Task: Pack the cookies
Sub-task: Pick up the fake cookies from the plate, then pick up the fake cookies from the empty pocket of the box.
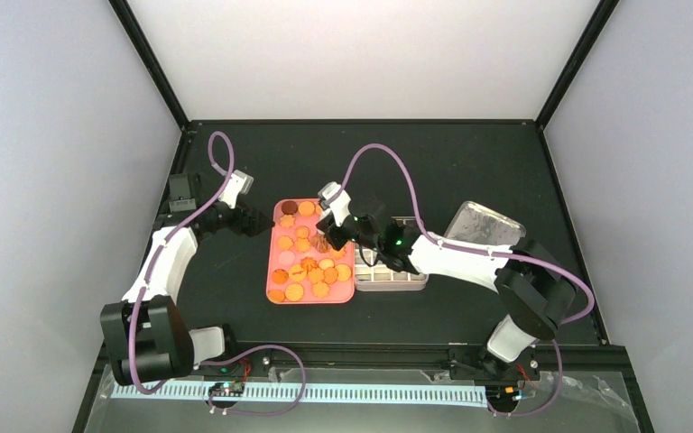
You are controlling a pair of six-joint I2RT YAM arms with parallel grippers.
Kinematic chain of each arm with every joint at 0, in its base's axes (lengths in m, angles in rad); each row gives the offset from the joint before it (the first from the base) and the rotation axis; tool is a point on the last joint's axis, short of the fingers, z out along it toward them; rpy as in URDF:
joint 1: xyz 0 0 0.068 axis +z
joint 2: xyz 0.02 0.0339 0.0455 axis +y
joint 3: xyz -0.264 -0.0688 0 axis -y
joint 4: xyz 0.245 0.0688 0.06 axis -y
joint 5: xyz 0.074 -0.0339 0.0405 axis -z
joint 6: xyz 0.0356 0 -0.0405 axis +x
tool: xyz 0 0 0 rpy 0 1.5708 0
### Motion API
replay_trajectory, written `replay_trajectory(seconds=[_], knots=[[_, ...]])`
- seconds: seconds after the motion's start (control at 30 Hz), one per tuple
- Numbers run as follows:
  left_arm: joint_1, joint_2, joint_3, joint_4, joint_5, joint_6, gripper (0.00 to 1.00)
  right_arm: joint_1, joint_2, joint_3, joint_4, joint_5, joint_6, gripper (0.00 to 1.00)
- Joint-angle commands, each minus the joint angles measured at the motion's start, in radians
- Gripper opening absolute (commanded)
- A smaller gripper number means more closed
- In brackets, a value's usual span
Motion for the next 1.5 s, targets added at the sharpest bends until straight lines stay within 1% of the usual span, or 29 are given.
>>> replay_trajectory(seconds=[0.0,0.23,0.57,0.7,0.97,1.23,1.47], knots=[[0.006,-0.016,0.047,-0.018,0.013,0.022,0.97,-0.023,-0.053,0.018,0.019,0.013,-0.008,0.01],[0.005,-0.013,0.055,-0.027,0.020,0.026,0.97,-0.092,-0.206,-0.003,-0.014,-0.016,-0.009,0.01],[0.005,-0.014,0.072,-0.042,0.039,0.027,0.98,-0.261,-0.386,-0.144,-0.096,-0.072,-0.036,0.01],[0.005,-0.009,0.072,-0.039,0.041,0.022,0.98,-0.286,-0.400,-0.179,-0.106,-0.073,-0.044,0.02],[0.006,-0.011,0.074,-0.039,0.043,0.023,0.98,-0.297,-0.389,-0.202,-0.086,-0.033,-0.040,0.03],[0.006,-0.006,0.067,-0.037,0.048,0.022,0.97,-0.302,-0.431,-0.230,-0.076,-0.003,-0.042,0.03],[0.005,-0.012,0.056,-0.035,0.057,0.019,0.98,-0.319,-0.433,-0.237,-0.061,-0.019,-0.032,0.04]])
